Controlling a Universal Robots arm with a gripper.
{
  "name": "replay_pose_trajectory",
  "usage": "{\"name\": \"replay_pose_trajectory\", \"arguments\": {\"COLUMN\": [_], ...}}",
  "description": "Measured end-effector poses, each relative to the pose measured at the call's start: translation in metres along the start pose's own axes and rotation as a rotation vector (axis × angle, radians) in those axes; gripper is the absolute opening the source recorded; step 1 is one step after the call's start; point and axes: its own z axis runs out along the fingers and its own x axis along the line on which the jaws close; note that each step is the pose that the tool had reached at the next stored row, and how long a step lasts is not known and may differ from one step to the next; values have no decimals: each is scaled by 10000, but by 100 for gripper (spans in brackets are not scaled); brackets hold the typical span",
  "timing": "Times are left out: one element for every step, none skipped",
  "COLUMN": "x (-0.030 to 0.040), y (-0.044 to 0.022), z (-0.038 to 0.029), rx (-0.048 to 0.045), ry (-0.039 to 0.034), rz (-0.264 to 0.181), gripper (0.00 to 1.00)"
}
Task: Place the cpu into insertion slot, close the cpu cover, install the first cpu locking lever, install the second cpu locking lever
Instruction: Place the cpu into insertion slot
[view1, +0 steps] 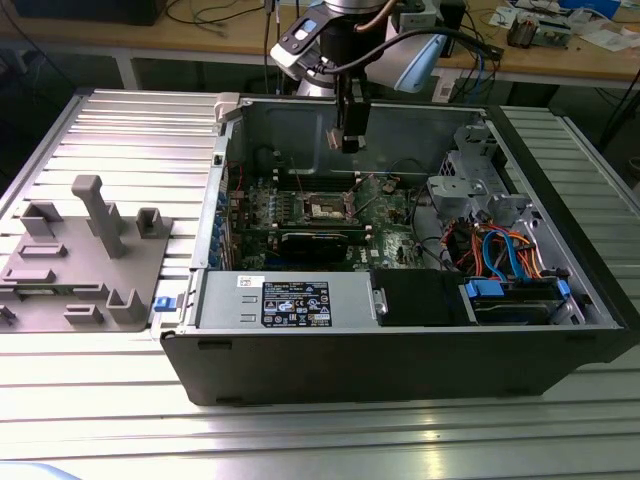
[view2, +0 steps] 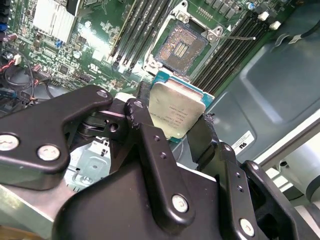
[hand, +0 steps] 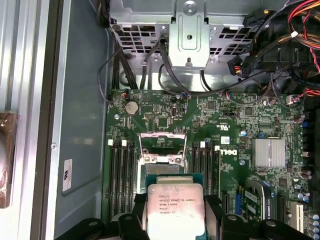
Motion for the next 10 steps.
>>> {"name": "replay_pose_trajectory", "arguments": {"x": [0,0,0,0,0,0,0,0,0,0], "y": [0,0,0,0,0,0,0,0,0,0], "z": [0,0,0,0,0,0,0,0,0,0], "rx": [0,0,-1,-1,-1,-1,-1,-1,-1,-2], "ry": [-2,-4,-7,-9,-12,-14,-16,-19,-21,-24], "rz": [31,56,84,118,148,176,209,239,266,310], "gripper": [54,54,54,54,54,54,54,54,54,54]}}
